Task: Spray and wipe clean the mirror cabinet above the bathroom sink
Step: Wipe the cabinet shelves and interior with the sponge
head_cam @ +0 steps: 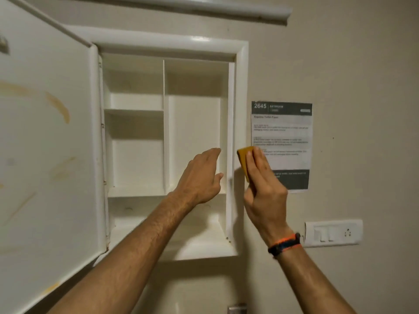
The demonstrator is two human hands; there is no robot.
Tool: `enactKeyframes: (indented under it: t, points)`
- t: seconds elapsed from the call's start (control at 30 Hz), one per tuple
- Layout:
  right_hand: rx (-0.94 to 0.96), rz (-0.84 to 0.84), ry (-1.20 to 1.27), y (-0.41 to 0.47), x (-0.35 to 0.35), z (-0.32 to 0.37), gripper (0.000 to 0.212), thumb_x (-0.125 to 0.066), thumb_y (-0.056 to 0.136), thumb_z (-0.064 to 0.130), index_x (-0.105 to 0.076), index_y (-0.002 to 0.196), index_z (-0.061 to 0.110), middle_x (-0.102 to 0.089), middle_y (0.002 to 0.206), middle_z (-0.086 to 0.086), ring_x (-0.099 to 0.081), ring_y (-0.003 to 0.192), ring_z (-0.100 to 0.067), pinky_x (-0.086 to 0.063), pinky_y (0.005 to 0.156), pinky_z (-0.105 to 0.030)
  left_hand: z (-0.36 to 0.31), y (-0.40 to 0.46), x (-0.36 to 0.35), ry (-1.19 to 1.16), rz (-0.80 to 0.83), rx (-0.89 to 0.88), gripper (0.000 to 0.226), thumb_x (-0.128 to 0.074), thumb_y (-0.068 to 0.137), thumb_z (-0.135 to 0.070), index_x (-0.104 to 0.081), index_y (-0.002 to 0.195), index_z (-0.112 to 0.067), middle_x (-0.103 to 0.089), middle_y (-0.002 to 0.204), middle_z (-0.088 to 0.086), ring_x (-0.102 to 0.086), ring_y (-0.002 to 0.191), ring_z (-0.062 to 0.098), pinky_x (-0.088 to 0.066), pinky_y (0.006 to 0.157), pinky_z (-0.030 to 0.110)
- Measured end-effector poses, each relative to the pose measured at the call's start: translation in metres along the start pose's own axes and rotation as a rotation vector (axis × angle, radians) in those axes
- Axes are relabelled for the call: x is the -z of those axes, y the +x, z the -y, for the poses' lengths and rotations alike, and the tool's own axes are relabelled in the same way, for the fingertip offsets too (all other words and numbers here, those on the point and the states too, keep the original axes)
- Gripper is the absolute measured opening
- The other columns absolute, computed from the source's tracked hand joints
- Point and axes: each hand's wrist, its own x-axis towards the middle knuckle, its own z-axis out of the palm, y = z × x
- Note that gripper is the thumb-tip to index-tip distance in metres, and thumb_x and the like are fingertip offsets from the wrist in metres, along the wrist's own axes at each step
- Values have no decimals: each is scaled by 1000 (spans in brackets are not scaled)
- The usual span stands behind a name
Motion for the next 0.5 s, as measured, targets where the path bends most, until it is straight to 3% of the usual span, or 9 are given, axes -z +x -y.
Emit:
enactKeyframes:
  t: [0.1, 0.23, 0.43, 0.5]
  points:
    - [32, 40, -39, 62, -5, 2, 57, -53, 83, -11, -49, 139, -1, -44, 146, -21, -43, 135, -36, -38, 107, -40, -10, 25, 13, -59, -32, -11, 71, -58, 94, -19, -21, 154, -17, -28, 159, 2, -30, 144, 21, -20, 115, 26]
    - [104, 196, -108, 85, -20, 1, 52, -51, 92, -2, -44, 144, 3, -35, 153, -16, -32, 143, -32, -46, 105, -42, -18, 42, 19, -200, -66, -12, 68, -60, 85, -4, -36, 146, -19, -51, 143, 1, -49, 128, 19, -29, 98, 16]
    - [78, 180, -91, 16, -31, -12, 70, -76, 73, -9, -51, 138, 1, -42, 147, -16, -43, 133, -37, -40, 104, -46, -9, 38, 11, -306, 0, 28, 74, -60, 86, -2, -31, 151, -23, -41, 151, -3, -45, 134, 15, -37, 109, 25]
    - [67, 190, -43, 6, -30, -15, 69, -78, 73, -4, -52, 137, 2, -42, 147, -14, -44, 133, -35, -44, 102, -48, -7, 37, 9, -357, 7, 49, 75, -60, 86, -1, -31, 151, -25, -42, 151, -4, -47, 132, 13, -39, 104, 21]
